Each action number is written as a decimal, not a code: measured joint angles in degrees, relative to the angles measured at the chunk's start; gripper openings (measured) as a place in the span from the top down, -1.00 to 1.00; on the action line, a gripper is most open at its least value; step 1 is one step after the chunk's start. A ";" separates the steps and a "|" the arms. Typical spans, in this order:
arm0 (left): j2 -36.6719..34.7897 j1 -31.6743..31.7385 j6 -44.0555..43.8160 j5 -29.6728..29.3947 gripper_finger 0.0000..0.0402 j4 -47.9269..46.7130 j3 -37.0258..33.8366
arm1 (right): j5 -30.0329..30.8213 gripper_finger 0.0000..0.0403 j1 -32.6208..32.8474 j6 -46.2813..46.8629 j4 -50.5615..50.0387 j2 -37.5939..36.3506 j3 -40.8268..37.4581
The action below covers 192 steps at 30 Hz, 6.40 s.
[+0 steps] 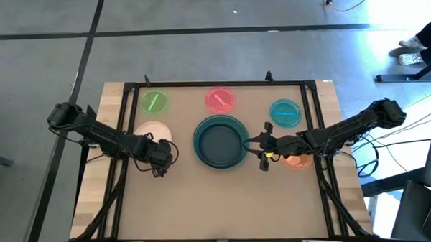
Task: Stack plastic plates
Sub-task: Stack the orange plate on top of the black plate, then stack the blue plate on top of the orange plate
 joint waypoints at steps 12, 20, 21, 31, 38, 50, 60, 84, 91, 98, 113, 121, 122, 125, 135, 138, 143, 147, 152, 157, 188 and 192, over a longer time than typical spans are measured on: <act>-0.04 0.00 -0.33 4.08 0.48 8.65 -6.76 | 0.01 0.22 0.00 0.00 -0.04 0.00 0.00; -0.04 -0.04 2.50 1.81 0.70 8.87 -7.02 | 1.36 0.22 0.00 0.00 -0.02 0.00 0.00; -0.02 -0.02 2.93 1.62 0.76 8.85 -6.96 | 1.36 0.22 0.00 0.00 -0.02 0.00 0.00; 0.04 0.00 9.46 -2.95 0.94 8.43 -2.77 | 1.34 0.22 0.00 0.00 0.24 0.00 0.00; 0.04 0.00 16.44 -6.57 0.97 9.27 4.37 | 1.32 0.22 0.00 0.00 0.22 0.00 0.00; 0.02 0.00 32.43 -7.22 0.93 30.59 7.21 | 1.30 0.22 0.00 0.00 0.17 0.01 0.00; 3.93 0.66 42.35 -4.77 0.93 48.15 7.22 | 1.25 0.22 0.00 0.00 0.17 0.00 0.00; 18.89 5.32 44.15 -1.51 0.88 59.21 7.23 | 1.24 0.22 0.00 0.00 0.07 0.00 -0.02; 18.88 5.31 43.48 -1.72 0.61 58.56 7.23 | 1.24 0.22 0.00 0.00 -0.11 0.00 0.00; 15.21 5.15 43.47 -1.60 0.44 53.23 7.28 | 1.25 0.22 0.00 0.00 0.22 0.00 -0.02; 15.14 7.05 31.12 -1.75 0.44 37.26 7.21 | 1.23 0.22 0.00 0.01 0.38 0.02 -0.02; 16.13 9.95 31.34 0.49 0.44 41.82 7.23 | 1.23 0.22 0.00 0.00 0.33 0.02 -0.02; 16.13 10.08 31.38 1.42 0.44 41.48 7.23 | 1.21 0.22 0.00 0.00 0.31 0.02 -0.02; 15.62 9.75 31.36 3.73 0.44 39.10 7.24 | 0.80 0.22 0.00 0.02 0.33 0.02 -0.02; 8.82 2.01 33.54 1.10 0.44 47.46 5.27 | 4.98 0.22 0.00 1.11 -13.53 -0.50 6.63; 8.72 -0.11 36.89 2.29 0.44 58.15 0.88 | 7.23 0.22 0.00 3.26 -23.00 -0.50 9.36; 8.76 -2.10 35.45 0.55 0.44 78.30 -9.48 | 7.40 0.22 -2.08 9.14 -36.52 -0.48 10.07; 8.74 -3.10 34.07 -3.47 0.44 93.12 -16.56 | 9.43 0.22 -8.29 13.87 -42.93 -0.40 8.14; 8.72 -3.19 34.14 -8.12 0.44 100.56 -19.32 | 3.96 0.22 -20.39 14.50 -41.70 -0.35 3.44; 8.72 -2.82 34.38 -8.47 0.44 99.89 -19.35 | -0.87 0.22 -30.79 14.03 -38.25 -0.35 -0.60; 8.72 -2.84 34.58 -9.22 0.44 99.96 -19.36 | -4.85 0.95 -40.15 7.39 -19.84 0.00 -12.92; 8.72 -2.84 34.58 -10.06 0.44 99.96 -19.35 | -4.72 0.94 -40.15 7.08 -19.59 0.00 -12.92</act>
